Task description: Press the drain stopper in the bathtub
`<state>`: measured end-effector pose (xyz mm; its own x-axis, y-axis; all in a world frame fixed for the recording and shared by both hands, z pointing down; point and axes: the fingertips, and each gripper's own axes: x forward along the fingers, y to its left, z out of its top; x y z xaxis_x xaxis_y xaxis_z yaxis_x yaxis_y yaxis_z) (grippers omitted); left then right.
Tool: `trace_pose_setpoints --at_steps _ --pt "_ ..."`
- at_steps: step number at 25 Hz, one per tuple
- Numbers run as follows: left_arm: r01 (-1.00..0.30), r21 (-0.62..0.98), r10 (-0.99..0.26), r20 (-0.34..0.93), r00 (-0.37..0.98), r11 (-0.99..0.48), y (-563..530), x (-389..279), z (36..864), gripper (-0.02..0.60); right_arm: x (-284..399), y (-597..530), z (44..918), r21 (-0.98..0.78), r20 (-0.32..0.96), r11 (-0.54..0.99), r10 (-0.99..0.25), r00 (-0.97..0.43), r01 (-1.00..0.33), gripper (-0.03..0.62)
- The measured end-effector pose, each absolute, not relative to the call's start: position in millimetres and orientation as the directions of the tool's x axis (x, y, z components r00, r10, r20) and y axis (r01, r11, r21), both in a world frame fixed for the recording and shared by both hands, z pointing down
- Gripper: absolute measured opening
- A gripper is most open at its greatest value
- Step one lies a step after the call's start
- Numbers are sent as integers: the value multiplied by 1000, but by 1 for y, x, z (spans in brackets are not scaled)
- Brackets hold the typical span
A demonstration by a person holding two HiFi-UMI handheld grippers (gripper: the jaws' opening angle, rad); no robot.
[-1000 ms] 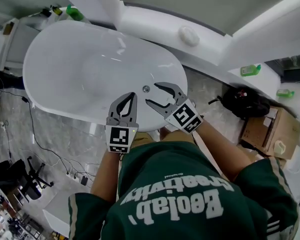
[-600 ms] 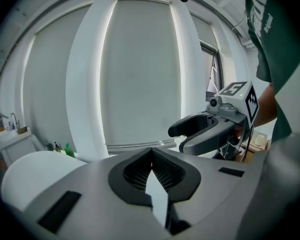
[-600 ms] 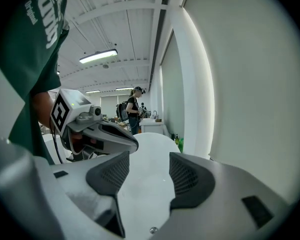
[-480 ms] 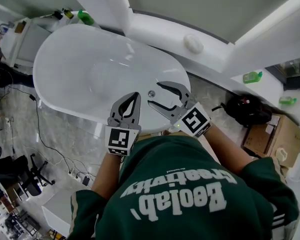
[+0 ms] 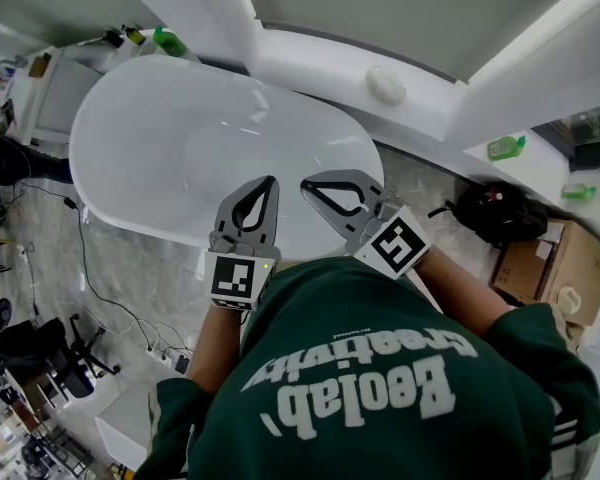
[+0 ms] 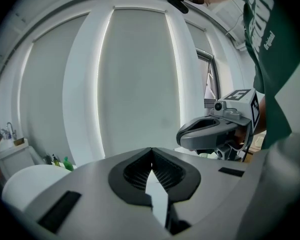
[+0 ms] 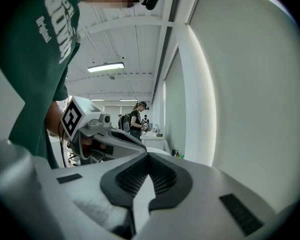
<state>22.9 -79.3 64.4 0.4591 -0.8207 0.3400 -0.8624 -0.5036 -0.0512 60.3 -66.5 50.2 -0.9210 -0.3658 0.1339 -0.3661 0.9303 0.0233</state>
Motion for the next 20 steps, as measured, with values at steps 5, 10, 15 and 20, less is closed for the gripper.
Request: trace_pose_setpoints --at_steps 5,10,15,20 --pt "-855 -65 -820 331 467 -514 -84 26 60 6 61 -74 37 -75 82 917 -385 -919 -391 14" --pt "-859 -70 -827 319 463 -508 -88 23 58 6 61 -73 33 -57 67 925 -373 -926 -376 14" --pt "-865 -44 -828 317 462 -500 -87 21 61 6 59 -73 34 -41 81 923 -379 -922 -383 14" --pt "-859 -37 -821 318 475 -511 -86 24 63 6 55 -68 37 -39 84 924 -377 -922 -381 14"
